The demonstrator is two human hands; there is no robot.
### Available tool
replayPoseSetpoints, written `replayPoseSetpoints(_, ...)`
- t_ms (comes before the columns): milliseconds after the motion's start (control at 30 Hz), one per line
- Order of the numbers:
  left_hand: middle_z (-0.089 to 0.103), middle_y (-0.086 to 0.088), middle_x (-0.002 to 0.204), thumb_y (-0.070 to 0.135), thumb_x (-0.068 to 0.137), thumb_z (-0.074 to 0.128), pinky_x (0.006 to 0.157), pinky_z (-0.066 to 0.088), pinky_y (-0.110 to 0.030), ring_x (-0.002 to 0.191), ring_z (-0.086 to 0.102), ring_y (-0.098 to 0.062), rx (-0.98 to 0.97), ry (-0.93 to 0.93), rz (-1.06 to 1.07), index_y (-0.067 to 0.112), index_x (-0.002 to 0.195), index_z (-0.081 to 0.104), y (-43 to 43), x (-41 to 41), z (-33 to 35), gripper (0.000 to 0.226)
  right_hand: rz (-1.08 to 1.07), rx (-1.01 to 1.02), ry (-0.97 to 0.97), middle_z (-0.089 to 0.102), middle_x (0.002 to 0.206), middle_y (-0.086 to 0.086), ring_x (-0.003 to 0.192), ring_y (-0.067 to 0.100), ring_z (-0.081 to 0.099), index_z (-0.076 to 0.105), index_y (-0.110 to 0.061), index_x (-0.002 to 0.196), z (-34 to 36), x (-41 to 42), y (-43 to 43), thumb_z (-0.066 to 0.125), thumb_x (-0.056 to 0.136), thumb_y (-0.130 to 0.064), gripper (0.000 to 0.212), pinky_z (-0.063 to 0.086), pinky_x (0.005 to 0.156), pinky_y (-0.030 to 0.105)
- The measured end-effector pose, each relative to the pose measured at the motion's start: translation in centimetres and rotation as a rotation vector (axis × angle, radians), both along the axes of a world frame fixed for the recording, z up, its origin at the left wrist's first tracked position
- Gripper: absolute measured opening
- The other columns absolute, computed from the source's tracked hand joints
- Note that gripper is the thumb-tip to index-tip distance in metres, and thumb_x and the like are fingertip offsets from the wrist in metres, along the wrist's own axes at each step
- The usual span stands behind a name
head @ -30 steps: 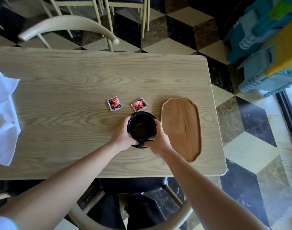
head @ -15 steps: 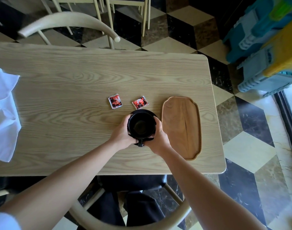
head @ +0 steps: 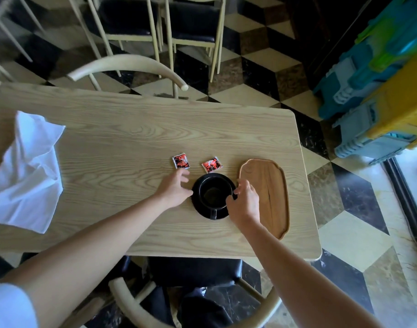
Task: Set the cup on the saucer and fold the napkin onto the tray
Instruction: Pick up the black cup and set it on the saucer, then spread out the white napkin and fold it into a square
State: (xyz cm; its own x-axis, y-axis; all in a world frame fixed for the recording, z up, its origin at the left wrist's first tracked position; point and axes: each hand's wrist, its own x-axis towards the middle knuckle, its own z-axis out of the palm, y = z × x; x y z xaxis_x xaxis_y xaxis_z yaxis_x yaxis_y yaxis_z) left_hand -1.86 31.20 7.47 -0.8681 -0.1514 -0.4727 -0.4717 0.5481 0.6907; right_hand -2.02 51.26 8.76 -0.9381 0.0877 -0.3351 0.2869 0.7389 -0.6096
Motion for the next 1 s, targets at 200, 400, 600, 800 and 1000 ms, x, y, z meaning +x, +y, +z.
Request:
replayPoseSetpoints(200,0.061,0.005,0.081,0.026,0.086,0.063,0.066,0.039,-0.025,0.077,0.059,-0.019,-0.213,0.124,-0.018,0.019,0.096,0.061,-6.1,1.4,4.3,0.013,0.159,-0.002,0.097,0.070,0.097,0.007,0.093,0.028,0.063,0.067,-0.012,0.108,3.5,-0.5,-6.7,0.054,0.083,-0.008,0.029,0.049,0.079,0.031)
replayPoseSetpoints(400,0.070,-0.002,0.086,0.023,0.082,0.064,0.075,0.047,-0.026,0.089,0.066,-0.023,-0.277,0.079,0.042,0.018,0.092,0.067,-15.2,4.7,5.9,0.011,0.365,-0.026,0.053,0.068,0.094,0.010,0.094,0.034,0.063,0.069,-0.012,0.106,4.2,-0.2,-16.9,0.058,0.083,-0.013,0.025,0.044,0.077,0.030)
replayPoseSetpoints(600,0.067,0.004,0.084,0.023,0.080,0.064,0.079,0.049,-0.028,0.093,0.066,-0.022,-0.282,-0.048,0.107,0.028,0.078,0.060,-25.5,9.8,3.5,0.006,0.504,-0.061,-0.006,0.071,0.101,0.010,0.097,0.030,0.064,0.070,-0.013,0.105,2.4,1.5,-27.4,0.059,0.084,-0.013,0.025,0.042,0.076,0.025)
replayPoseSetpoints(800,0.068,0.003,0.087,0.019,0.082,0.057,0.076,0.048,-0.028,0.090,0.065,-0.021,-0.277,-0.166,0.197,0.026,0.078,0.059,-33.6,14.0,0.2,0.008,0.602,-0.047,-0.125,0.069,0.099,0.004,0.095,0.025,0.063,0.068,-0.016,0.104,-0.7,4.4,-35.5,0.056,0.082,-0.017,0.025,0.047,0.079,0.028)
replayPoseSetpoints(1000,0.067,-0.011,0.104,0.016,0.081,0.061,0.086,0.048,-0.039,0.102,0.062,-0.033,-0.333,-0.085,0.372,0.013,0.100,0.062,-39.3,16.4,-4.0,0.020,0.741,0.037,-0.235,0.067,0.108,0.006,0.102,0.030,0.063,0.062,-0.019,0.112,-4.2,6.3,-41.3,0.054,0.081,-0.019,0.032,0.051,0.084,0.033)
